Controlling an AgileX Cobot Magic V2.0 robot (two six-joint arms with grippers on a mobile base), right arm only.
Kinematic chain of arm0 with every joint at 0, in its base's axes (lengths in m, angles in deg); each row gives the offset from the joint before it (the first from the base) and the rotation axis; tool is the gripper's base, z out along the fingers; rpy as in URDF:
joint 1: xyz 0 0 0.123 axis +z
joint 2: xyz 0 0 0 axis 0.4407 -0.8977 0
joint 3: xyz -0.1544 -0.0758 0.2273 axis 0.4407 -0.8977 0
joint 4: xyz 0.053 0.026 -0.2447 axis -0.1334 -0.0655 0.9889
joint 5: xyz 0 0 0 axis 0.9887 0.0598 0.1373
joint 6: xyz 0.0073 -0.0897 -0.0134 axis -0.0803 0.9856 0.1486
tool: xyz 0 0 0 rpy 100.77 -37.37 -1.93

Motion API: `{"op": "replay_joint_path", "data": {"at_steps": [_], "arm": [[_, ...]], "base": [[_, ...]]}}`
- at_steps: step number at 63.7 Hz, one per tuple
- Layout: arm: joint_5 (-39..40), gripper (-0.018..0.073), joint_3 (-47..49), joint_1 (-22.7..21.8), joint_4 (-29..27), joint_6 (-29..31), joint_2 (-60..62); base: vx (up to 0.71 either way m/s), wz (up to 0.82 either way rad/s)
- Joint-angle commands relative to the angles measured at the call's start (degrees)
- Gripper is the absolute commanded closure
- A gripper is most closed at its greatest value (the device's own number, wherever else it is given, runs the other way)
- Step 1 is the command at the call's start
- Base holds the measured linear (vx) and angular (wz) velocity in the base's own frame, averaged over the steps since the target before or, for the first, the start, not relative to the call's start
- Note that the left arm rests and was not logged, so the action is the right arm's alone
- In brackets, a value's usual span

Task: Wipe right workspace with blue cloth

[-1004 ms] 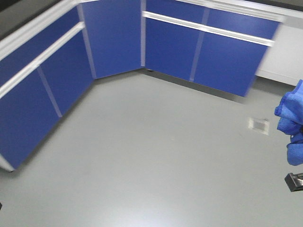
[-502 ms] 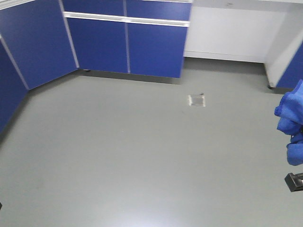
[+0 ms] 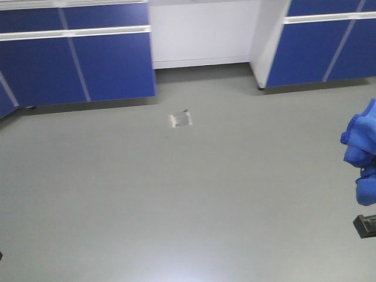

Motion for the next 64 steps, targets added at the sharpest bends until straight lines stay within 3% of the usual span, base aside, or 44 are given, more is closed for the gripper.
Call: {"op": "replay_joint_path", "data": {"at_steps": [1,36,64], "arm": [[5.4,0.0559,1.7,-0.2,0.2,0.3,-0.8],[5.4,0.0559,1.7,-0.2,0.2,0.3,-0.8],[5.4,0.0559,1.7,-0.2,0.2,0.3,-0.8]], "base": [[0.09,-0.57],[0.18,-0.56],[0.3,-0.23]]}}
